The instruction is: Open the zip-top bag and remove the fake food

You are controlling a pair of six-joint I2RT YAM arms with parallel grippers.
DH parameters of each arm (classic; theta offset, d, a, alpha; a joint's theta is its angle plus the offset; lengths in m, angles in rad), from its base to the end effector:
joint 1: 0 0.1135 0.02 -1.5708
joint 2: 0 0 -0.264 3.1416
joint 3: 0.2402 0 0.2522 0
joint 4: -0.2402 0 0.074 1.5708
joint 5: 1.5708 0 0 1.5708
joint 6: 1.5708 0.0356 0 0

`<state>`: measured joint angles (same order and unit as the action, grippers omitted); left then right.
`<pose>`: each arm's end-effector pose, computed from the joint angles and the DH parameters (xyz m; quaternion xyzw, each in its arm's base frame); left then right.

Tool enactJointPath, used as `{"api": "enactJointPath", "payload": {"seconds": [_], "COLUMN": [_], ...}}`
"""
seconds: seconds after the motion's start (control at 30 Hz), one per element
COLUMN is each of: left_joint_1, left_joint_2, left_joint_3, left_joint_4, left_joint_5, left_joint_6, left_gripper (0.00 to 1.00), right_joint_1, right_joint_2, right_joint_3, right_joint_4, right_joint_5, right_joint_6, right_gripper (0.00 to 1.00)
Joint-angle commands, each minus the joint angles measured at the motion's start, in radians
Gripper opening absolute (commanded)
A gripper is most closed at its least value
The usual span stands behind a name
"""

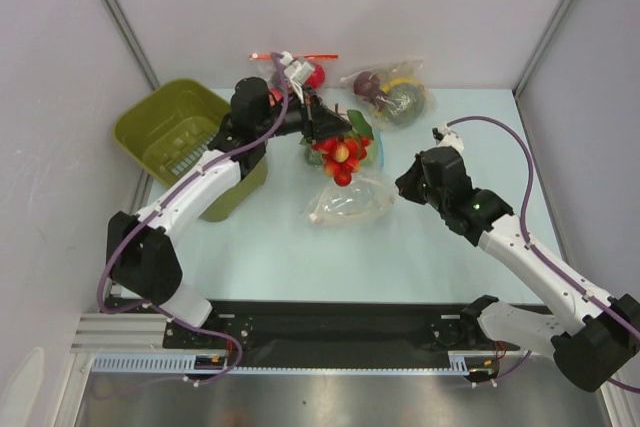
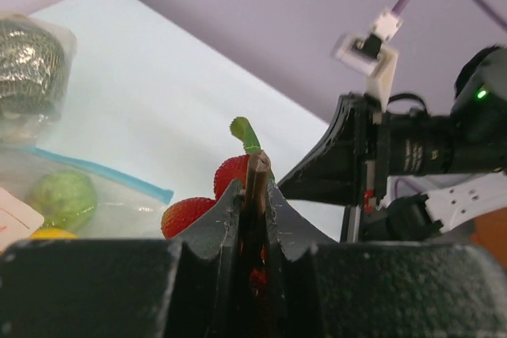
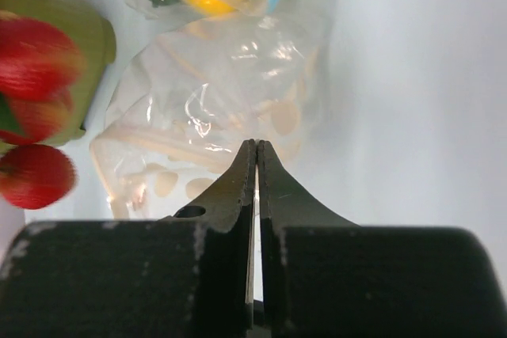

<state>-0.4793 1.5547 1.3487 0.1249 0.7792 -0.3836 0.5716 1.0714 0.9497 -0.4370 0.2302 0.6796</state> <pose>0.3139 -0.1914 0.3780 0.2897 0.6670 -0.5159 0.4528 0.2030 0.1209 0.3175 0.1025 0.8646 0.2005 0.4491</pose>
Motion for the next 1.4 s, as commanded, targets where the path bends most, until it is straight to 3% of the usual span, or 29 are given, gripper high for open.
{"api": "enactJointPath", "payload": {"seconds": [0.0, 0.13, 0.2, 0.3, 0.37, 0.43, 0.6, 0.73, 0.83, 0.9, 1.03, 1.1, 1.13, 1.2, 1.23, 1.27, 1.3, 1.33, 1.37], "left_joint_1": [0.062, 0.143, 0.197, 0.269, 0.303, 0.364, 0.597, 0.642, 0.647, 0.650, 0.650, 0.653, 0.654, 0.660, 0.659, 0.659, 0.659, 0.660, 0.660], "left_joint_2": [-0.054, -0.071, -0.084, -0.119, -0.134, -0.154, -0.203, -0.202, -0.180, -0.166, -0.151, -0.142, -0.139, -0.131, -0.130, -0.127, -0.127, -0.125, -0.125], "left_joint_3": [-0.025, -0.037, -0.025, 0.033, 0.081, 0.109, -0.017, -0.043, -0.045, -0.039, -0.043, -0.043, -0.045, -0.045, -0.045, -0.045, -0.046, -0.048, -0.046], "left_joint_4": [0.272, 0.421, 0.400, 0.184, -0.089, -0.224, -0.306, -0.373, -0.404, -0.416, -0.421, -0.432, -0.444, -0.449, -0.450, -0.455, -0.456, -0.461, -0.462], "left_joint_5": [0.071, 0.098, 0.106, 0.069, 0.002, -0.117, -0.263, -0.426, -0.521, -0.541, -0.569, -0.607, -0.618, -0.618, -0.620, -0.624, -0.630, -0.652, -0.655], "left_joint_6": [-0.196, -0.385, -0.379, -0.269, -0.068, 0.081, 0.084, 0.165, 0.192, 0.207, 0.206, 0.195, 0.193, 0.196, 0.195, 0.187, 0.180, 0.172, 0.167], "left_gripper": [0.00, 0.00, 0.00, 0.00, 0.00, 0.00, 0.00, 0.00, 0.01, 0.00, 0.00, 0.10, 0.25, 0.29, 0.44, 0.79, 0.79, 0.99, 1.00], "right_joint_1": [0.001, 0.001, 0.001, 0.001, -0.001, -0.003, -0.009, -0.010, -0.012, -0.013, -0.015, -0.015, -0.015, -0.015, -0.016, -0.016, -0.016, -0.016, -0.018], "right_joint_2": [-0.030, -0.044, -0.039, -0.030, -0.028, -0.028, -0.027, -0.028, -0.024, -0.021, -0.022, -0.024, -0.025, -0.025, -0.025, -0.022, -0.021, -0.018, -0.016], "right_joint_3": [0.008, 0.020, 0.041, 0.070, 0.078, 0.081, 0.086, 0.092, 0.096, 0.104, 0.109, 0.119, 0.126, 0.136, 0.145, 0.149, 0.152, 0.159, 0.162], "right_joint_4": [-0.048, -0.071, -0.100, -0.146, -0.163, -0.180, -0.186, -0.175, -0.180, -0.189, -0.203, -0.203, -0.203, -0.203, -0.201, -0.200, -0.198, -0.198, -0.200], "right_joint_5": [0.050, 0.103, 0.138, 0.175, 0.208, 0.234, 0.251, 0.259, 0.262, 0.262, 0.273, 0.285, 0.291, 0.302, 0.302, 0.304, 0.305, 0.302, 0.302], "right_joint_6": [-0.020, -0.025, -0.037, -0.046, -0.048, -0.045, -0.037, -0.037, -0.052, -0.057, -0.055, -0.052, -0.051, -0.060, -0.061, -0.071, -0.071, -0.074, -0.078], "right_gripper": [0.00, 0.00, 0.00, 0.00, 0.00, 0.00, 0.03, 0.10, 0.19, 0.43, 0.76, 0.85, 0.86, 0.88, 0.88, 0.88, 0.88, 0.89, 0.89]}}
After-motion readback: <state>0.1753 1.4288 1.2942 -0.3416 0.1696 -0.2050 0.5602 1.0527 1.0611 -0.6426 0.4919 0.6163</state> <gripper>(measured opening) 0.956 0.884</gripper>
